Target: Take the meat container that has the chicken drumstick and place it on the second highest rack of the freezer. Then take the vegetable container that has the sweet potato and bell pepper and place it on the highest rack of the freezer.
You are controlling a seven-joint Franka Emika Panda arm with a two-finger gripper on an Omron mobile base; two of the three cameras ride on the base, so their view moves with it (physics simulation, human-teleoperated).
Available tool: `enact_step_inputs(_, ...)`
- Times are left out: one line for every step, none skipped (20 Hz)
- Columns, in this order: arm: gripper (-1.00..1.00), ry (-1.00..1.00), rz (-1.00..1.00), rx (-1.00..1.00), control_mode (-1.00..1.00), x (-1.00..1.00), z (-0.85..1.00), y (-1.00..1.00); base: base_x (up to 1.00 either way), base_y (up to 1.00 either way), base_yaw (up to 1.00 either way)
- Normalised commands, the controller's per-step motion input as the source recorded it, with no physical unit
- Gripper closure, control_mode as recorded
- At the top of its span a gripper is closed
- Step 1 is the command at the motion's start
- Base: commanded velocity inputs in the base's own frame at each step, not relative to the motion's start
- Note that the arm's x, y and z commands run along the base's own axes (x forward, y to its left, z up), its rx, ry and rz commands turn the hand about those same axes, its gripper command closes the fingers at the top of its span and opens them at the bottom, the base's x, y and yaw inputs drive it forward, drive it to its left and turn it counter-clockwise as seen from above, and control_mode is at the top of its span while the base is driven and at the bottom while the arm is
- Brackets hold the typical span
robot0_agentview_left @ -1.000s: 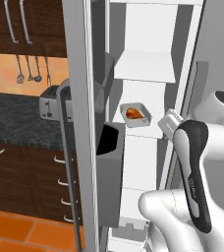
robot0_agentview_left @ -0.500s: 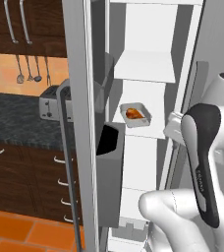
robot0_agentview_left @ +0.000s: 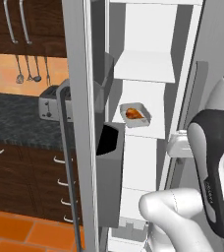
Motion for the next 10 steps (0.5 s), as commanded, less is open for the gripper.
enact_step_inputs(-1.00, -0.20, 0.43, -0.18, -1.00, -0.64, 0.00, -0.10, 0.00, 0.00, 0.00)
enact_step_inputs(-1.00, -0.21, 0.38, -0.08, -1.00, -0.31, 0.00, -0.09, 0.00, 0.00, 0.00)
enact_step_inputs(-1.00, -0.15, 0.27, 0.00, -1.00, 0.00, 0.00, -0.21, 0.00, 0.00, 0.00)
enact_step_inputs(-1.00, -0.10, 0.18, 0.00, -1.00, 0.00, 0.00, -0.23, 0.00, 0.00, 0.00)
enact_step_inputs(-1.00, -0.12, 0.18, 0.00, -1.00, 0.11, 0.00, -0.23, 0.00, 0.00, 0.00)
enact_step_inputs(-1.00, -0.06, 0.12, 0.01, -1.00, 0.24, 0.02, -0.02, 0.00, 0.00, 0.00)
enact_step_inputs(-1.00, 0.00, 0.06, 0.00, -1.00, 0.32, 0.11, 0.00, 0.00, 0.00, 0.00)
enact_step_inputs(-1.00, 0.00, 0.04, 0.00, -1.00, 0.21, 0.06, 0.00, 0.00, 0.00, 0.00)
enact_step_inputs(-1.00, 0.00, 0.03, 0.00, -1.00, 0.21, 0.06, 0.06, 0.00, 0.00, 0.00)
enact_step_inputs(-1.00, 0.00, 0.00, 0.00, -1.00, 0.16, 0.05, 0.21, 0.00, 0.00, 0.00)
